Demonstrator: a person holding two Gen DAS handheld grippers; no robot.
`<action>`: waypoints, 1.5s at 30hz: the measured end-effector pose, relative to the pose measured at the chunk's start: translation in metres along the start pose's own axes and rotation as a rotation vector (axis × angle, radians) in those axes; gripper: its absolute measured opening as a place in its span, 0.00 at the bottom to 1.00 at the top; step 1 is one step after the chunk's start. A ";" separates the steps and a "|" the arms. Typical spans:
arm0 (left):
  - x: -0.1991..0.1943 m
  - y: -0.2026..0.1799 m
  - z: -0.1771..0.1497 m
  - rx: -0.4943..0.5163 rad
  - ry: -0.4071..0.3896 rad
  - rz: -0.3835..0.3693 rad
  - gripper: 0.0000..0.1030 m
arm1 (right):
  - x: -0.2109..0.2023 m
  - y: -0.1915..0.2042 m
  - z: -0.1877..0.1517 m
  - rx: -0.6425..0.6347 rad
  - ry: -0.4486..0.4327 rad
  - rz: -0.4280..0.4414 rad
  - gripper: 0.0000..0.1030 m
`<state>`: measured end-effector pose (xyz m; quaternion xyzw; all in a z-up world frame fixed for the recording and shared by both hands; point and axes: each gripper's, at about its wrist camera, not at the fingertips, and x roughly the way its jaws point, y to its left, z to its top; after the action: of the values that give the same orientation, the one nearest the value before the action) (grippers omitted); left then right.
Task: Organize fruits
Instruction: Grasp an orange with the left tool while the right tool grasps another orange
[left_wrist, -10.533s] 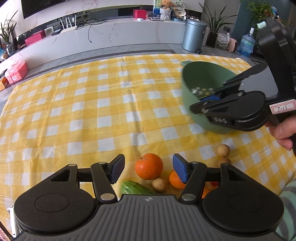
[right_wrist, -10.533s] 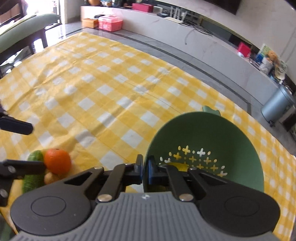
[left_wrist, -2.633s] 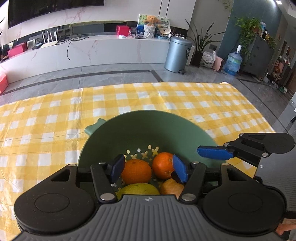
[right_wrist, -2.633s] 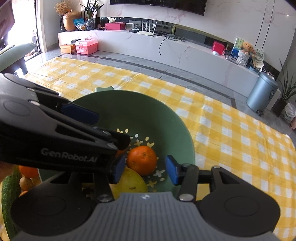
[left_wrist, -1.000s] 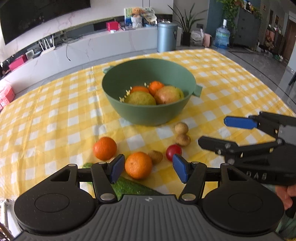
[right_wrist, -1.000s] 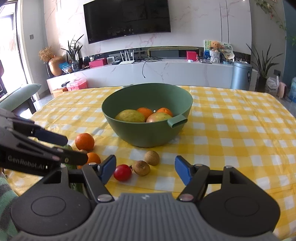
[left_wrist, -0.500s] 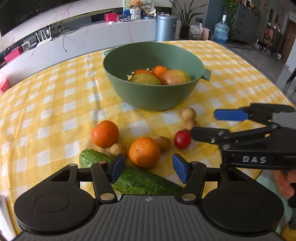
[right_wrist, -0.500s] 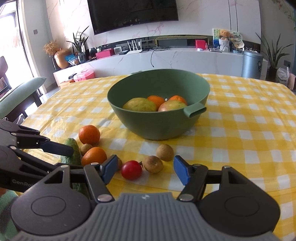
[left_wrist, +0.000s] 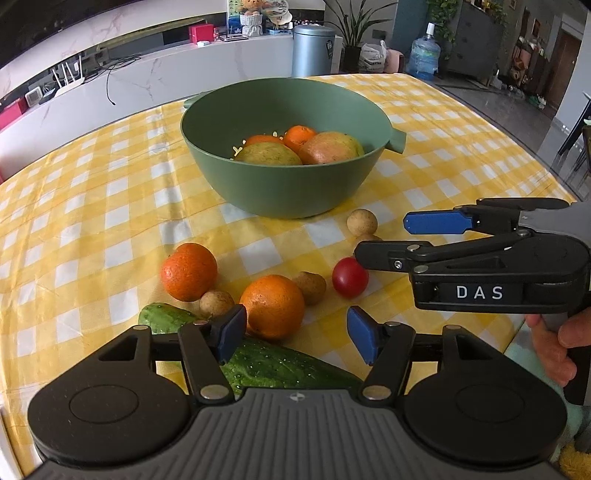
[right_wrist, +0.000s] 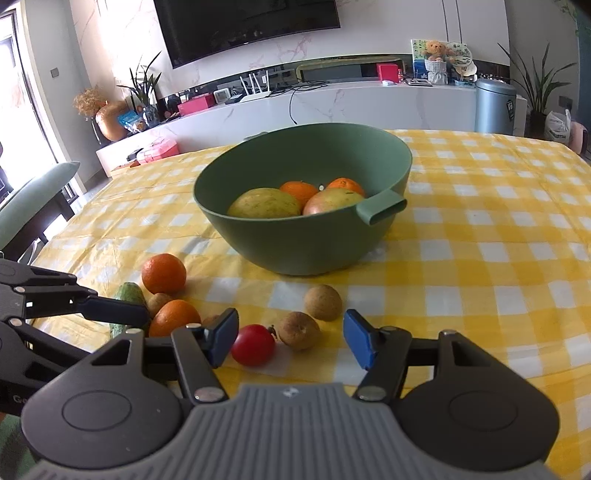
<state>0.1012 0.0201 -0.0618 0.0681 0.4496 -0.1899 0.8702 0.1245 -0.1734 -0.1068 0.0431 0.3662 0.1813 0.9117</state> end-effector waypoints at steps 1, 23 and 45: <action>0.000 0.001 0.000 -0.006 -0.002 -0.009 0.73 | 0.000 -0.001 0.000 0.001 0.001 0.002 0.59; -0.020 0.063 0.002 -0.353 -0.106 0.045 0.68 | 0.006 0.041 -0.001 -0.190 -0.044 0.187 0.40; -0.009 0.059 0.007 -0.302 -0.135 0.119 0.68 | 0.023 0.074 -0.013 -0.375 -0.053 0.185 0.37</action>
<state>0.1245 0.0751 -0.0534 -0.0497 0.4087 -0.0723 0.9084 0.1084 -0.0972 -0.1155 -0.0892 0.2964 0.3281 0.8925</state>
